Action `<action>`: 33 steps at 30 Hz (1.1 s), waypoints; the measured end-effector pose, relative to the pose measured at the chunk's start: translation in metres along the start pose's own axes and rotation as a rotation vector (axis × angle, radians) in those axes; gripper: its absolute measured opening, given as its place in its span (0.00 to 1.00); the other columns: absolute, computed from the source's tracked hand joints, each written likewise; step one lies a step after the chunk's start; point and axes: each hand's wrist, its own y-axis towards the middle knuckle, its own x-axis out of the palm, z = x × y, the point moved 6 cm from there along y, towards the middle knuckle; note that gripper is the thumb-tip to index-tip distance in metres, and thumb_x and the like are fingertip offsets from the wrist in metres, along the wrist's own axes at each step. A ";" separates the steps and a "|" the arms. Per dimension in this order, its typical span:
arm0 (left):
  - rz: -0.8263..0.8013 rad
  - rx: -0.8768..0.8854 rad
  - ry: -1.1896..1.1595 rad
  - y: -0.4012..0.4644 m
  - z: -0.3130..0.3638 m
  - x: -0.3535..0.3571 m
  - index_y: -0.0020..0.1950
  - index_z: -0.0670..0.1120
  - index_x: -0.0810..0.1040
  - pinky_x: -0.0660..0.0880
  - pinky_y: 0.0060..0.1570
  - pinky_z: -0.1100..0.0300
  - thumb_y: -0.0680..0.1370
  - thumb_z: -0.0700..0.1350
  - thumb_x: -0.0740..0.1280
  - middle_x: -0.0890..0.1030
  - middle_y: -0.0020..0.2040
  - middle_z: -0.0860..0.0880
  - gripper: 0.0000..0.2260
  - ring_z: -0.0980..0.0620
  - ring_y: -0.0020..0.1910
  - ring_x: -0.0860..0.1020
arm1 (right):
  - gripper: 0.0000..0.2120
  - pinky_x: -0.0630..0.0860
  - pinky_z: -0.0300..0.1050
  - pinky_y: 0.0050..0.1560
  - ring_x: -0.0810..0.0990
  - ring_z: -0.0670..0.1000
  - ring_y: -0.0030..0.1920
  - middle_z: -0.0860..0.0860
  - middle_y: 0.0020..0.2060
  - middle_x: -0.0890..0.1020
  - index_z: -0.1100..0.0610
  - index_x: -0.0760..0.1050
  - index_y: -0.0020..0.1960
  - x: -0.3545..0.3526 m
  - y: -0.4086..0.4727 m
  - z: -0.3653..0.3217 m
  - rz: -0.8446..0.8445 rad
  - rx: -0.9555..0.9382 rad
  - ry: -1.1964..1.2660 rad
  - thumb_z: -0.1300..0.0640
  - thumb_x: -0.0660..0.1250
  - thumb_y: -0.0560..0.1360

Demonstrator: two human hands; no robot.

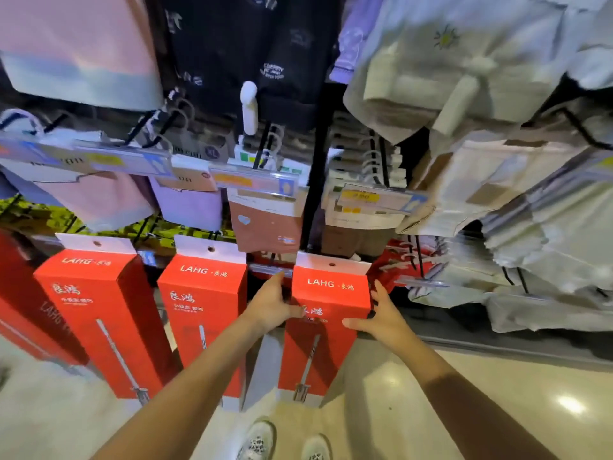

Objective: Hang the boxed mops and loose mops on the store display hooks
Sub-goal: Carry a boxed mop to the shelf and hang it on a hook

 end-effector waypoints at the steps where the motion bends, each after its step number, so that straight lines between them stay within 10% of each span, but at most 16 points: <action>1: -0.005 0.016 -0.008 0.004 -0.001 0.000 0.59 0.48 0.70 0.75 0.45 0.73 0.68 0.34 0.76 0.79 0.53 0.52 0.25 0.53 0.53 0.79 | 0.50 0.73 0.30 0.53 0.76 0.33 0.55 0.43 0.59 0.75 0.55 0.52 0.76 0.002 0.004 -0.001 -0.013 -0.026 0.012 0.65 0.79 0.64; 6: -0.066 0.054 0.001 0.013 -0.006 0.002 0.67 0.45 0.65 0.73 0.63 0.51 0.67 0.32 0.75 0.76 0.60 0.48 0.33 0.49 0.60 0.76 | 0.43 0.75 0.53 0.61 0.78 0.52 0.60 0.54 0.59 0.78 0.53 0.61 0.70 0.008 0.016 -0.001 -0.025 -0.108 0.031 0.70 0.78 0.62; 13: -0.100 0.121 0.052 0.012 -0.006 0.009 0.72 0.48 0.64 0.71 0.49 0.76 0.66 0.32 0.76 0.75 0.58 0.55 0.39 0.55 0.58 0.75 | 0.52 0.76 0.33 0.38 0.78 0.32 0.43 0.38 0.48 0.75 0.51 0.51 0.76 0.005 0.016 0.012 0.083 -0.048 0.048 0.65 0.79 0.63; 20: -0.072 0.082 0.191 0.006 -0.019 0.008 0.72 0.48 0.65 0.71 0.63 0.48 0.65 0.39 0.78 0.72 0.61 0.44 0.39 0.46 0.59 0.73 | 0.46 0.73 0.52 0.62 0.71 0.43 0.55 0.42 0.53 0.66 0.50 0.62 0.69 0.012 0.006 0.023 0.097 -0.067 -0.112 0.62 0.82 0.57; 24: -0.101 0.094 0.155 -0.006 -0.030 0.011 0.71 0.49 0.63 0.69 0.58 0.64 0.65 0.41 0.79 0.72 0.64 0.51 0.39 0.53 0.63 0.71 | 0.46 0.76 0.50 0.58 0.74 0.43 0.55 0.44 0.56 0.70 0.49 0.60 0.66 0.014 -0.002 0.037 0.074 -0.031 -0.056 0.62 0.82 0.57; 33: -0.082 0.156 0.365 -0.045 -0.031 0.017 0.72 0.51 0.62 0.73 0.57 0.57 0.64 0.48 0.79 0.75 0.66 0.54 0.41 0.51 0.63 0.75 | 0.46 0.78 0.51 0.55 0.79 0.47 0.54 0.41 0.51 0.80 0.47 0.65 0.65 0.020 -0.047 0.055 0.095 0.005 -0.026 0.61 0.83 0.53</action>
